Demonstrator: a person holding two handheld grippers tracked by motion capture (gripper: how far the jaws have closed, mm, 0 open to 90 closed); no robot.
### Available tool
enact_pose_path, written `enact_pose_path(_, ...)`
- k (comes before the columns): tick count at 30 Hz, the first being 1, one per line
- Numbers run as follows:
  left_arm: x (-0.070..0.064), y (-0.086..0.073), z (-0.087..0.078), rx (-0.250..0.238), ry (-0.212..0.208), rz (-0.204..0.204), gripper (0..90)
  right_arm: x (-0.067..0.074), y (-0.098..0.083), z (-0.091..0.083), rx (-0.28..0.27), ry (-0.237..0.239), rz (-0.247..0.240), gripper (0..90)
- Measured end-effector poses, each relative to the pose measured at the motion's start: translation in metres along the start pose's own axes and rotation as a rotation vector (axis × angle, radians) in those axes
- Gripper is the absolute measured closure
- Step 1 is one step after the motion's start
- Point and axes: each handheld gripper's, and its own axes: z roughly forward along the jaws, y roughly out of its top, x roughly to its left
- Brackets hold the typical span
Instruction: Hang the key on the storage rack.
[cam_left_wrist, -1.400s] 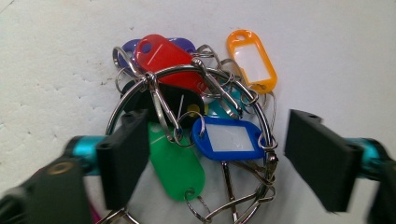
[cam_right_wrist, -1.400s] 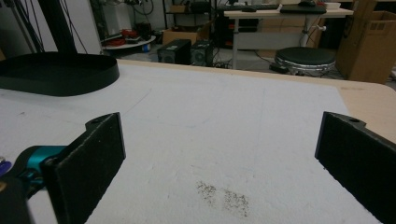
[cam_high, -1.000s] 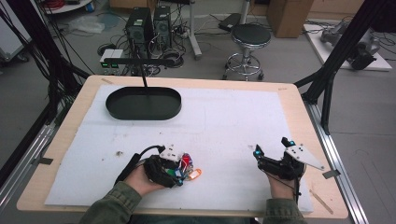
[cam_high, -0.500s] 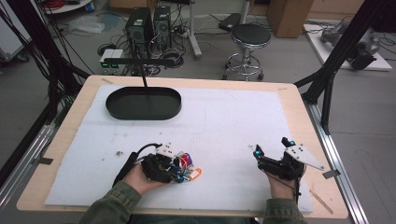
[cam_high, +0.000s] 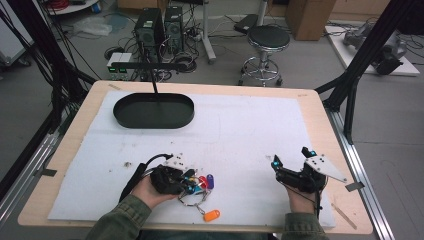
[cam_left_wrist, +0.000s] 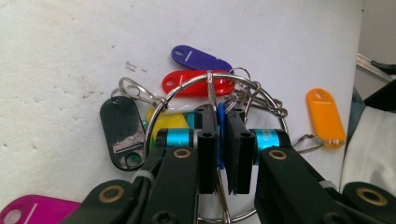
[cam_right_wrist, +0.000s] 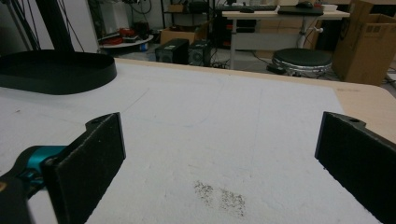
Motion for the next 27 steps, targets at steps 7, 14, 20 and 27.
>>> enact_pose_path(7,0.002,0.002,-0.009,-0.033,0.030,0.000,84.3,0.000,0.000,0.000,0.002,-0.001,-0.005,0.6)
enact_pose_path(14,0.002,0.009,-0.023,-0.069,0.053,0.012,84.2,0.000,0.000,0.000,0.001,-0.002,-0.004,0.6)
enact_pose_path(20,0.007,0.013,-0.038,-0.115,0.072,-0.002,84.2,0.000,0.000,0.000,0.001,-0.003,-0.005,0.6)
enact_pose_path(27,0.012,0.022,-0.057,-0.155,0.090,0.006,84.1,0.000,0.000,0.000,0.001,-0.002,-0.007,0.6)
